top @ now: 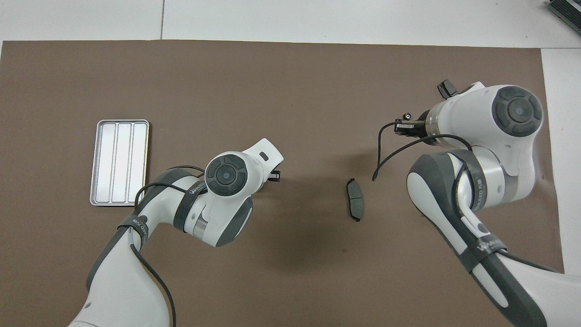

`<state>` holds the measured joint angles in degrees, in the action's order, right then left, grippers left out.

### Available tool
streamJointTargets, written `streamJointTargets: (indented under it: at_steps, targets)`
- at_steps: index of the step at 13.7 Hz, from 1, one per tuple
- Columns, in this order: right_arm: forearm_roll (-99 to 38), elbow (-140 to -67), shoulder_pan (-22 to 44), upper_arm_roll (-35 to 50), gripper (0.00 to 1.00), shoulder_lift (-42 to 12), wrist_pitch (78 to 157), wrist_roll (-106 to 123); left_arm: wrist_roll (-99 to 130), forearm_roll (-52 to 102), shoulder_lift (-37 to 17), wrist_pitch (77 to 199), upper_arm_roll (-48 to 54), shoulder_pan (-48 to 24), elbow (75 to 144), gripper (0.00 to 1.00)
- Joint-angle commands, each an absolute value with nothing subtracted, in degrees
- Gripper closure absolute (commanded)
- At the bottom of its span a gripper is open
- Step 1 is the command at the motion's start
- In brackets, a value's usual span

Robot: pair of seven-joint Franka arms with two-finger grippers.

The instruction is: Pick bearing gear from pile to tray

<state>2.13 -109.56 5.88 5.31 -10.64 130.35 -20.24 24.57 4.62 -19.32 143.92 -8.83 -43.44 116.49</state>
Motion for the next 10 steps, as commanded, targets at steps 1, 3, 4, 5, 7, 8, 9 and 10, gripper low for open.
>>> streamJointTargets:
  at_steps: [1, 3, 4, 5, 7, 8, 9, 10]
  targets:
    - [0.88, -107.49, 9.04, 5.36, 1.00, -10.90, 128.85, -25.82, 23.29, 5.27, -19.25, 144.67, -9.32, -43.42, 116.99, 0.84]
    - [0.88, -107.05, 11.50, 5.36, 1.00, -11.51, 129.98, -29.86, 23.29, 5.27, -20.12, 143.80, -9.32, -42.37, 114.89, 0.88]
    - [0.88, -106.35, 13.51, 5.36, 1.00, -12.21, 130.16, -32.23, 23.29, 5.27, -20.21, 142.05, -9.32, -41.49, 113.13, 0.88]
    - [0.79, -105.39, 15.54, 5.36, 1.00, -13.17, 130.69, -34.60, 23.20, 5.27, -20.21, 139.42, -9.32, -39.74, 110.94, 0.88]
    - [1.14, -103.20, 19.49, 5.36, 1.00, -15.37, 131.39, -38.91, 21.81, 5.27, -19.95, 133.53, -9.32, -35.62, 106.72, 0.88]
    - [1.84, -101.62, 21.60, 5.27, 1.00, -17.12, 131.74, -41.02, 20.14, 5.27, -19.78, 131.85, -9.32, -33.16, 105.39, 0.88]
    - [2.02, -100.21, 23.80, 5.27, 1.00, -18.97, 132.44, -43.92, 18.21, 5.27, -19.43, 130.53, -9.23, -29.92, 104.95, 0.88]
    - [2.02, -99.06, 25.04, 5.19, 1.00, -20.20, 133.06, -46.03, 15.41, 5.36, -18.73, 129.56, -9.14, -26.92, 104.94, 0.88]
